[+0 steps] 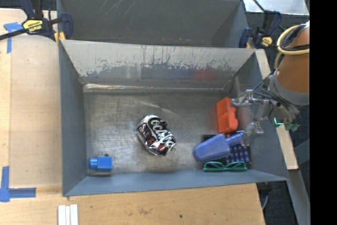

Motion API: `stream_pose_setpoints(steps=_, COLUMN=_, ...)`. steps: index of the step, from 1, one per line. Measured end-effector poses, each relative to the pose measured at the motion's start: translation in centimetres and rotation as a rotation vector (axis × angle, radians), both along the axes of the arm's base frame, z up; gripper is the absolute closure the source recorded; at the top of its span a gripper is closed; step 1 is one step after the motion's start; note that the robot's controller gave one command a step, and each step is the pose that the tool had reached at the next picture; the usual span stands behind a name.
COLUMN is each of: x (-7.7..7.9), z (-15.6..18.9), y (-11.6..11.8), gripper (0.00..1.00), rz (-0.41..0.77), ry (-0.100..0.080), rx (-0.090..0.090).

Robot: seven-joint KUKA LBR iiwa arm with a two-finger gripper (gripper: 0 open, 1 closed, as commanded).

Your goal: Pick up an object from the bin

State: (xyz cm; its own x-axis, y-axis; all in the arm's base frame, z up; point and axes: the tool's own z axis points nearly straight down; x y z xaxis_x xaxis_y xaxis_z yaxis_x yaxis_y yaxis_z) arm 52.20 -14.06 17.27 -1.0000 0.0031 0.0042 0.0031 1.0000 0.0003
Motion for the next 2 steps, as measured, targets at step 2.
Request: stream_pose_setpoints(steps=2, x=-0.5, z=-1.6, y=-0.2, gripper=0.0, rz=0.145, ry=-0.009, rx=-0.001)
